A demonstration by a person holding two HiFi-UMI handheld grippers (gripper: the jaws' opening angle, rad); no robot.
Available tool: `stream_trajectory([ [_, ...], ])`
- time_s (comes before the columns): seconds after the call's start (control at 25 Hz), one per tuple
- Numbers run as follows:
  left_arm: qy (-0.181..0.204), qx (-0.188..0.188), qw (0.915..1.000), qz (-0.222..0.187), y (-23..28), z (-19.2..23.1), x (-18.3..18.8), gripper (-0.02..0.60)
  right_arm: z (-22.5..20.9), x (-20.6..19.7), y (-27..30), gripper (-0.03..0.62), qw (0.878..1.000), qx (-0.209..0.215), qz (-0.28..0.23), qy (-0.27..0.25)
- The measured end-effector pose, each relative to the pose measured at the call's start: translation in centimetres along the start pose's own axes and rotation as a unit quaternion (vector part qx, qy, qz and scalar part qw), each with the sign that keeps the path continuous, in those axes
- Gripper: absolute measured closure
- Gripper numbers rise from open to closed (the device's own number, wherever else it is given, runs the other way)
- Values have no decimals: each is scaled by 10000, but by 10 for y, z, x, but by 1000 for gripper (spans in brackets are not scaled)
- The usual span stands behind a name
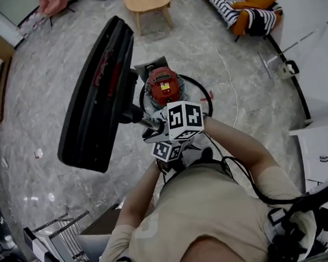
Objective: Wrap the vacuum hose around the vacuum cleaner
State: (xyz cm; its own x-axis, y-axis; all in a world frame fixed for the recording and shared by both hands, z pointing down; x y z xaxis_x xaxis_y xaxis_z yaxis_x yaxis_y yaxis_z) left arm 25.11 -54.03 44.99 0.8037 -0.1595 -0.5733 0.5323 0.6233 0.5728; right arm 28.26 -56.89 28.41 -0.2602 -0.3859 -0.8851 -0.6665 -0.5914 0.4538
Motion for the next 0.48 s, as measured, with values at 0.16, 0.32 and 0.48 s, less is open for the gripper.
stream_trajectory([
  [0.16,-84,-41,9999,109,-32,-3,19,336,-8,35,0,562,9999,83,-53,-72],
  [0.32,-169,-111,9996,194,-30,-20,34,303,-5,37,-19,562,9992,350,-146,-88],
  [0.48,51,-116,9988,477,21,-50,26,48,36,-20,-55,562,9979,525,-211,-315],
])
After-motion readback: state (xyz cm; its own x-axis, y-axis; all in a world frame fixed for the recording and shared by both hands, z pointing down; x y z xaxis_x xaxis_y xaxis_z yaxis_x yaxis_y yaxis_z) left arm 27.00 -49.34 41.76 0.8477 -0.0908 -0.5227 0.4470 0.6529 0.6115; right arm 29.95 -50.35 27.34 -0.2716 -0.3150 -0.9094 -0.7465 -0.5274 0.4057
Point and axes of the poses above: the fingertips, and each gripper's own axes: y forward along the fingers, z to its left, x out of its top, the point moved 10 cm from there along -y, backward along the fingers, and after that the axes turned 8 degrees about -y, right-handed, at the moved point
